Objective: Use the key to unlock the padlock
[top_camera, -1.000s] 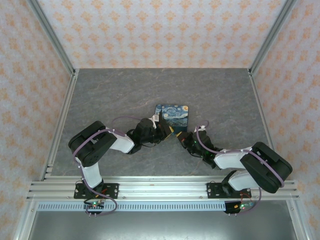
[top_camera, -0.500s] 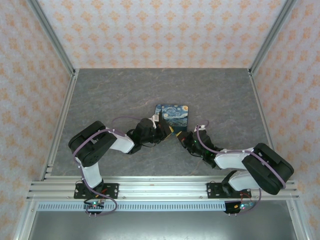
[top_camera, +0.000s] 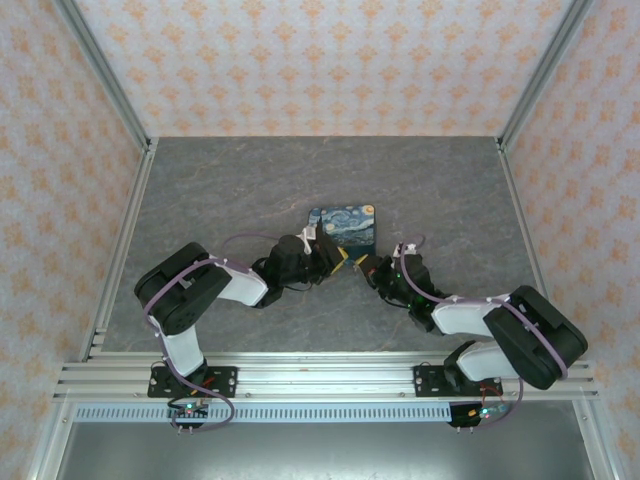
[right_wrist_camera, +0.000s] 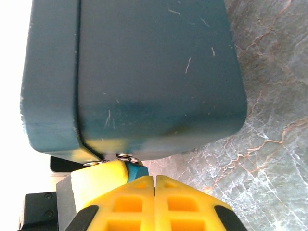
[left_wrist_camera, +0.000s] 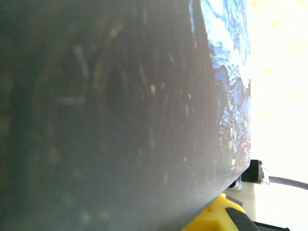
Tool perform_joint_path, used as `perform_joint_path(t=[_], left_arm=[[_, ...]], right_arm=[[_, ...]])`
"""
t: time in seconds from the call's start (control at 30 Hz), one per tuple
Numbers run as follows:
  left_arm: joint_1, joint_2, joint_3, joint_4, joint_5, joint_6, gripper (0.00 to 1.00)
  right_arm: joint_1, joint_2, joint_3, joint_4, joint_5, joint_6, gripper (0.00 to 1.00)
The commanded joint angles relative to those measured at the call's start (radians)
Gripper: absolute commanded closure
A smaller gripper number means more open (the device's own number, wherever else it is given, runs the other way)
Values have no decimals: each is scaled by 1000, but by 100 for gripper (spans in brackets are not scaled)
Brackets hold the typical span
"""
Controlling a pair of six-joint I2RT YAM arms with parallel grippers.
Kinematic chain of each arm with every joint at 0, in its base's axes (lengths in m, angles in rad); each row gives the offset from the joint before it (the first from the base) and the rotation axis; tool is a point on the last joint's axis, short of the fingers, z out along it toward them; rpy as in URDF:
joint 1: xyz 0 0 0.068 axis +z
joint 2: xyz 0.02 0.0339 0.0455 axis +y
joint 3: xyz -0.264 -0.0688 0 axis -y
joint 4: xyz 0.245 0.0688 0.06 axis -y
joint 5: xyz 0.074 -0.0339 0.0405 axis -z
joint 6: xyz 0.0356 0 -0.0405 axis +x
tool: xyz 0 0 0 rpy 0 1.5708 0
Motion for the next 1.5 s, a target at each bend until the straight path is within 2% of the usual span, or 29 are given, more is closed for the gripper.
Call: perform_joint_path(t=[0.0, 0.33, 0.63, 0.93, 1.47], left_arm=[[-24, -50, 24, 73, 58, -46, 100], [-49, -47, 31, 84, 0, -96, 100], [-77, -8, 37, 211, -29, -180, 100], [-91, -23, 43, 195, -8, -161, 100], [-96, -36, 41, 170, -4, -134, 100]], right_arm=[[0, 24, 46, 107, -63, -15, 100], [1, 46, 23, 175, -64, 35, 100], [1, 69, 25, 202, -34, 64, 100], [-17, 73, 31, 190, -13, 56, 100], [-41, 119, 57, 212, -64, 50, 100]])
